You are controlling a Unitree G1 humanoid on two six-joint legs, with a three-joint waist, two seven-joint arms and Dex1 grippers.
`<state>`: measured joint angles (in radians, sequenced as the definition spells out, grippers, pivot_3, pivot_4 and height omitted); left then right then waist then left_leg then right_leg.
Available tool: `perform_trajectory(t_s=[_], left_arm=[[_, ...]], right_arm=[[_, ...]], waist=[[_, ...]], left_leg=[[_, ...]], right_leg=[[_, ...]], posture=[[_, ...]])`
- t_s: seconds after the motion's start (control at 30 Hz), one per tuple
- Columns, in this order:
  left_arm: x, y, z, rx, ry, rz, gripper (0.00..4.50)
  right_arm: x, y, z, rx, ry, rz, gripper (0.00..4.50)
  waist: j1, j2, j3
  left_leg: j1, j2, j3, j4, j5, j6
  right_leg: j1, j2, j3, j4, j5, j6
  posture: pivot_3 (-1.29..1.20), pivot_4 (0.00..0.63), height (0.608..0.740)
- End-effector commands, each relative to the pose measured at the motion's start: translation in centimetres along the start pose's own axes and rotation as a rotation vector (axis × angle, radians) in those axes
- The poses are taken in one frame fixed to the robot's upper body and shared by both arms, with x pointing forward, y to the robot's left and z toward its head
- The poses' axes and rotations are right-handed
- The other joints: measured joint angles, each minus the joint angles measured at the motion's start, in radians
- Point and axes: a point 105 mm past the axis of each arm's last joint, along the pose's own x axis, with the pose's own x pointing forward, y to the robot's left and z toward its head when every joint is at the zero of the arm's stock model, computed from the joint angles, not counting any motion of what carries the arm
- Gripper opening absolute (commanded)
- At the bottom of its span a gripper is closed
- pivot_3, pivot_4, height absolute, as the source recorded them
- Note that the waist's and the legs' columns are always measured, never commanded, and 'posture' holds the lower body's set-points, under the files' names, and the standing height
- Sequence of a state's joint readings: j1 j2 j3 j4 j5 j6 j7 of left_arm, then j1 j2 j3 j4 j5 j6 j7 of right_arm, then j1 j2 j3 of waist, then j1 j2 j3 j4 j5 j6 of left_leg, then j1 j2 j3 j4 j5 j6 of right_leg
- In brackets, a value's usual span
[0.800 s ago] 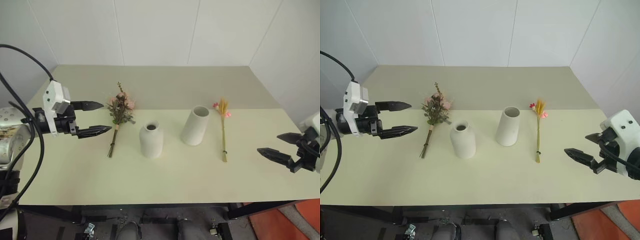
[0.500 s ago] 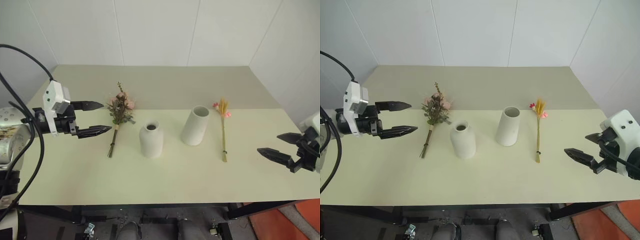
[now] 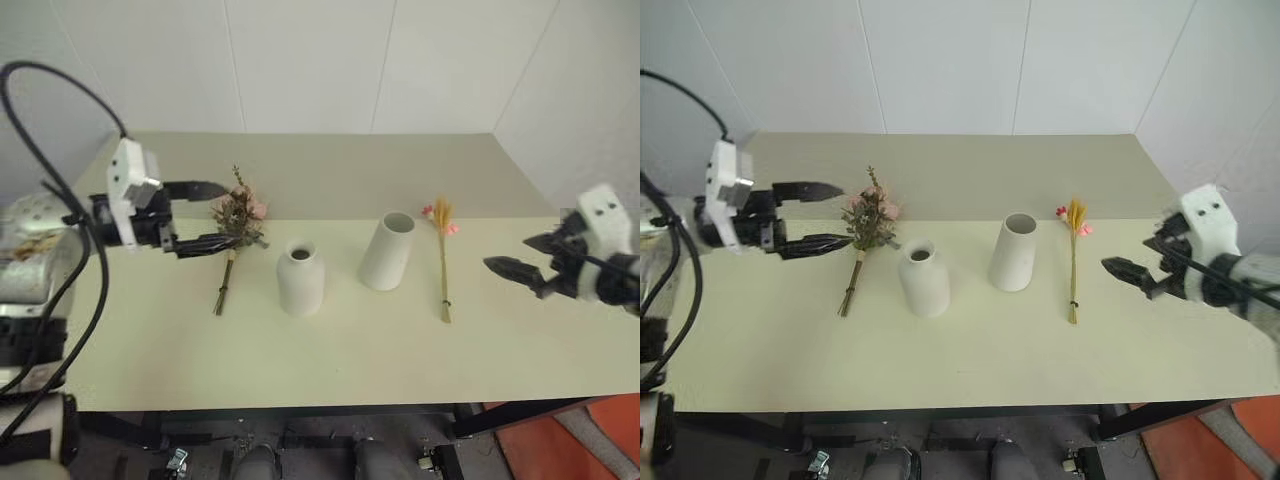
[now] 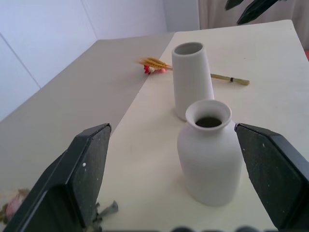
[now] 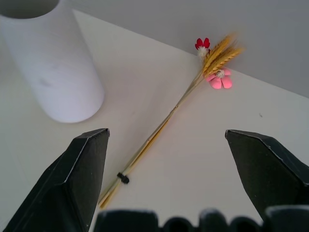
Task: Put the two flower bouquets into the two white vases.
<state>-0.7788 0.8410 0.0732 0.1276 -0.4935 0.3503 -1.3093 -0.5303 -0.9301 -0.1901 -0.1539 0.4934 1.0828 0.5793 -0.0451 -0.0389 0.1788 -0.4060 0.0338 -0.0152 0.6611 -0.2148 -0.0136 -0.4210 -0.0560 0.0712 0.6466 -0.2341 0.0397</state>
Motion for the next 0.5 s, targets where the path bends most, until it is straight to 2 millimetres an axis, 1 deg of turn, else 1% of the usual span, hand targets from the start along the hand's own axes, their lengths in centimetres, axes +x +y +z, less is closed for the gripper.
perform_trajectory(t_s=[0.03, 0.1, 0.23, 0.37, 0.47, 0.5], left_arm=[[1.6, 0.4, 1.0, 0.06, -0.023, -0.046, 4.46], [2.3, 0.3, 1.4, 0.067, -0.042, -0.068, 4.46], [2.7, 0.1, 1.4, 0.063, -0.055, -0.08, 4.46], [2.4, -0.2, 1.0, 0.046, -0.045, -0.073, 4.46], [2.1, -0.4, 0.8, 0.038, -0.036, -0.066, 4.46], [2.0, -0.5, 0.7, 0.036, -0.032, -0.064, 4.5]], right_arm=[[3.4, -2.0, -0.5, 0.041, 0.062, -0.093, 4.5], [5.2, -2.4, -0.9, 0.059, 0.093, -0.101, 4.5], [7.5, -2.8, -1.4, 0.098, 0.121, -0.111, 4.5], [8.8, -2.5, -2.3, 0.115, 0.157, -0.092, 4.5], [9.4, -1.7, -2.5, 0.126, 0.171, -0.05, 4.5], [9.6, -1.3, -2.7, 0.122, 0.181, -0.027, 4.1]], waist=[[0.0, 0.0, 0.0], [0.0, 0.0, 0.0], [0.001, 0.001, 0.0], [0.0, 0.001, 0.0], [0.0, 0.001, 0.0], [0.0, 0.001, 0.0]], left_leg=[[-0.001, 0.0, 0.0, 0.0, 0.0, 0.0], [-0.003, 0.0, 0.0, 0.0, 0.0, 0.0], [-0.009, 0.0, -0.001, -0.001, 0.0, 0.001], [-0.01, -0.001, -0.001, -0.001, 0.0, 0.001], [-0.008, -0.001, -0.001, -0.001, 0.0, 0.001], [-0.008, -0.001, -0.001, -0.001, 0.0, 0.001]], right_leg=[[-0.001, 0.0, 0.0, 0.0, 0.0, 0.0], [-0.003, 0.0, 0.0, 0.0, 0.0, 0.0], [-0.007, -0.001, -0.001, 0.0, 0.0, 0.0], [-0.007, -0.002, -0.001, 0.0, 0.0, 0.001], [-0.007, -0.001, -0.001, 0.0, 0.0, 0.001], [-0.007, -0.001, -0.001, 0.0, 0.0, 0.001]], posture=[[0.0, 0.15, 0.74], [0.0, 0.15, 0.74], [0.0, 0.15, 0.74], [0.0, 0.15, 0.74], [0.0, 0.15, 0.74], [0.0, 0.15, 0.74]])
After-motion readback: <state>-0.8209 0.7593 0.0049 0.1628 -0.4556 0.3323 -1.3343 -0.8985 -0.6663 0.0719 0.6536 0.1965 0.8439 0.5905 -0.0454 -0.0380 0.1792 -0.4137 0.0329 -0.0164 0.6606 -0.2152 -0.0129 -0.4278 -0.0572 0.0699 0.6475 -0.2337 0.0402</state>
